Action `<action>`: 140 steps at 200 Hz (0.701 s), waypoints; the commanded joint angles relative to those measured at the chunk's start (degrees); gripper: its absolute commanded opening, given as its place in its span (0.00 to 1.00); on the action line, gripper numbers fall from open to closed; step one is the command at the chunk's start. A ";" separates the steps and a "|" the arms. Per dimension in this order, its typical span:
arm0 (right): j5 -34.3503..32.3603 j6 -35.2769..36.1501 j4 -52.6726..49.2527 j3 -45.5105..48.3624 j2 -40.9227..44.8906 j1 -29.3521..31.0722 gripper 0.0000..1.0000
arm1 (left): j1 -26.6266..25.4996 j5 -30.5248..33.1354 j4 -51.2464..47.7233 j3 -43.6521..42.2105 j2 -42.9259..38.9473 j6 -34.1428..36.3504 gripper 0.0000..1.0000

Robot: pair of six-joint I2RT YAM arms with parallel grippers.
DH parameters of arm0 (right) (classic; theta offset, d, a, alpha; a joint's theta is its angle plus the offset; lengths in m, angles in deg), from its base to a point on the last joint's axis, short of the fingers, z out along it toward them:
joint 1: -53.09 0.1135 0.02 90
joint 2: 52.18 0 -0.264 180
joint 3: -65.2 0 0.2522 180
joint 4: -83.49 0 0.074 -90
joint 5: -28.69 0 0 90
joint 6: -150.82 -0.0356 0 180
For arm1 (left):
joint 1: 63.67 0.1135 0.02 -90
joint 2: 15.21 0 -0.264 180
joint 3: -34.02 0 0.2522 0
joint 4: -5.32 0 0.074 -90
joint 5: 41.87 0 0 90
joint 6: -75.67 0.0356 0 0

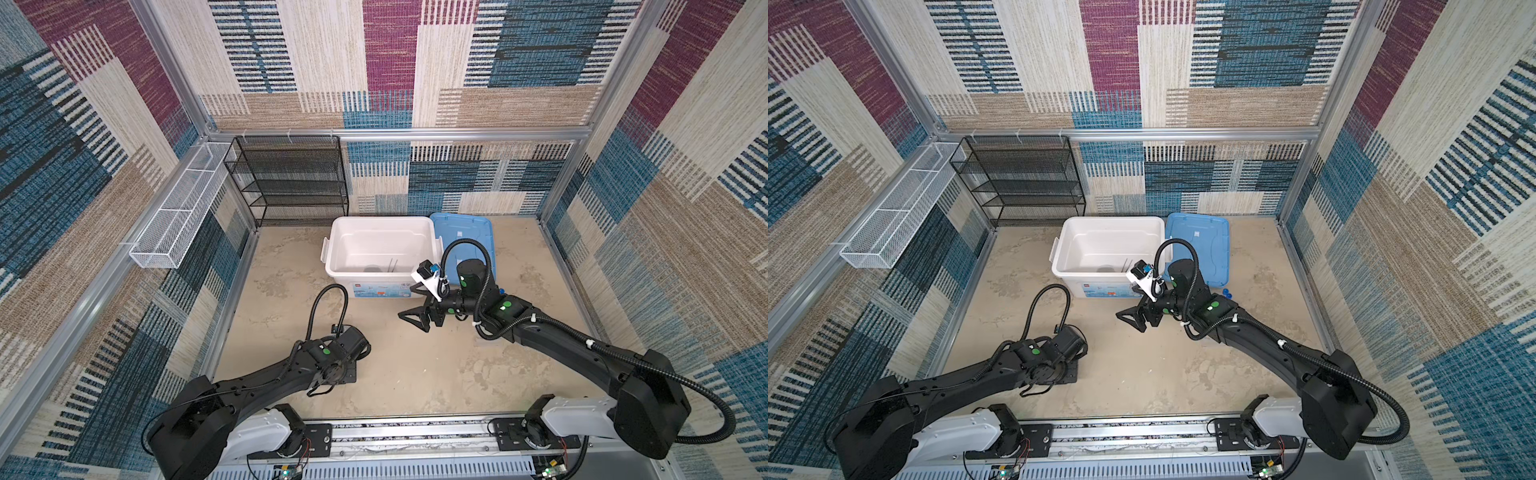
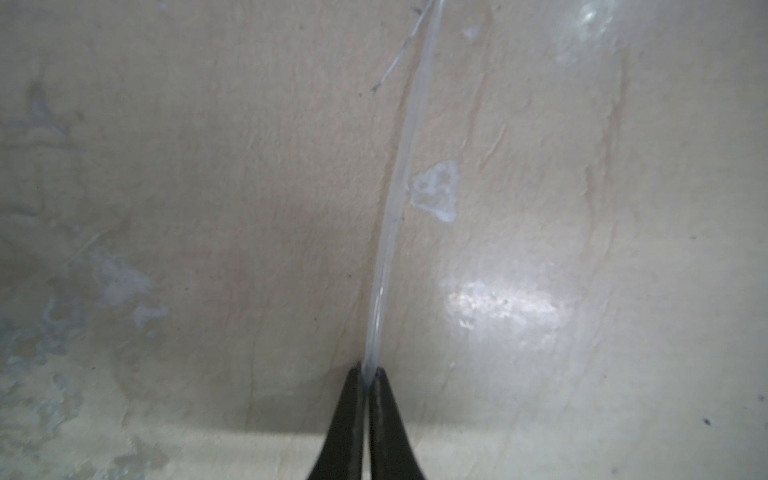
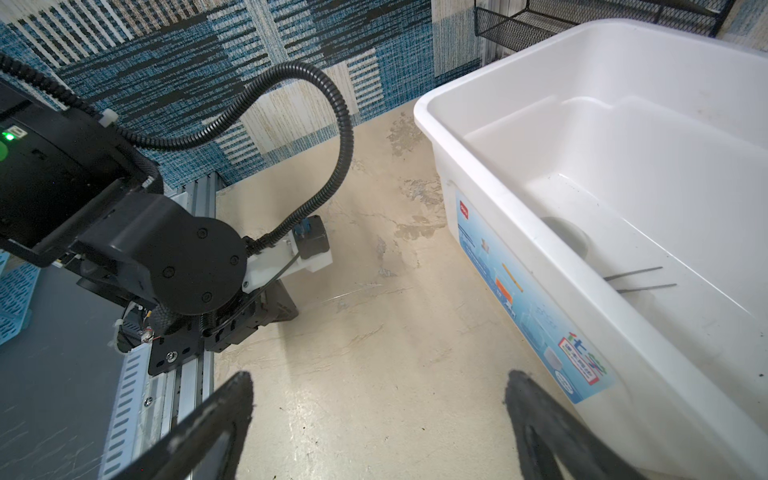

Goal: Organize the chemistry lab equipment
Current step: 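Lift the pipette with the left gripper and carry it toward the white bin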

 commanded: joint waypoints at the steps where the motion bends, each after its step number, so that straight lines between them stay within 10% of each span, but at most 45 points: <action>1: 2.93 -0.67 1.93 -0.29 -0.22 0.02 0.97 | -0.03 -1.80 0.42 -0.18 -1.32 -2.41 0.07; 140: 6.73 -0.40 1.32 -1.41 -3.86 2.36 0.99 | -0.03 -1.24 -1.71 2.65 -7.75 -3.35 0.04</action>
